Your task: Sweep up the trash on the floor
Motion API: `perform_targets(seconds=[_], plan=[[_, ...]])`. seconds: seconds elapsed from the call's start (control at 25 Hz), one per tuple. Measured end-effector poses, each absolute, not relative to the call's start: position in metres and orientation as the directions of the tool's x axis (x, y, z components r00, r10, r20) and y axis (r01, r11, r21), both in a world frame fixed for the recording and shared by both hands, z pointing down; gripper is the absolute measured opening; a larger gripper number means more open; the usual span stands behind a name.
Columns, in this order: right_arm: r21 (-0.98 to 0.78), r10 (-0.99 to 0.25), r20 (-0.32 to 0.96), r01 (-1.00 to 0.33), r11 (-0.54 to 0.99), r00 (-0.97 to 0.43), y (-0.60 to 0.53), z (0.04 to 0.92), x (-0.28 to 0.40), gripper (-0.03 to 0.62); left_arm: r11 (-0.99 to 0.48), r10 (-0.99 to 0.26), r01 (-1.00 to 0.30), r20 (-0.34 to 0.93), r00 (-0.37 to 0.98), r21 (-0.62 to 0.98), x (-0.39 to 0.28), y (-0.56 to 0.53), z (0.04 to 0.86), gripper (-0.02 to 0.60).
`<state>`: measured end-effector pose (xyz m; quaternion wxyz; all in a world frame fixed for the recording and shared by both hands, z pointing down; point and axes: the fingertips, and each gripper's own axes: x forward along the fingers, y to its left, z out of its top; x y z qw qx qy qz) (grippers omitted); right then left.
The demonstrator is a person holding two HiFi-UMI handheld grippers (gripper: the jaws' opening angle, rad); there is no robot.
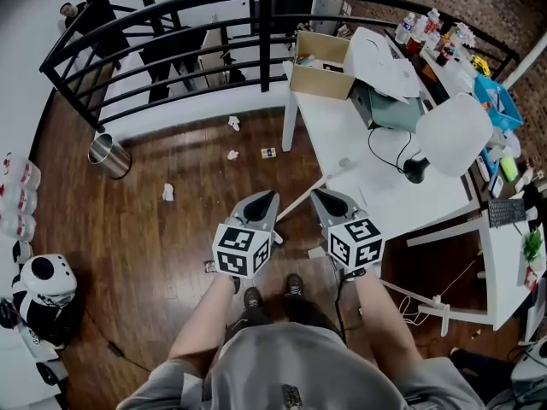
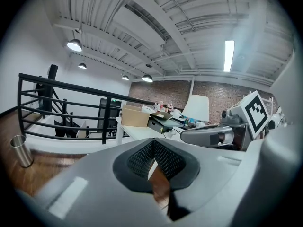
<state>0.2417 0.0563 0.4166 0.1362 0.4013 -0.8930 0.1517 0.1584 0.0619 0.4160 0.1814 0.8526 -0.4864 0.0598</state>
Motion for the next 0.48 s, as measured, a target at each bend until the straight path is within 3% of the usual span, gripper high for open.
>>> perform_targets(seconds=[0.48], plan=[[-0.174, -0.69, 0.505, -0.845, 0.506, -0.518, -0.002, 0.501, 0.318, 0.152, -0.466, -0.758, -0.834, 0.352, 0.549, 0.295, 0.208, 0.025, 0.497, 0.008]])
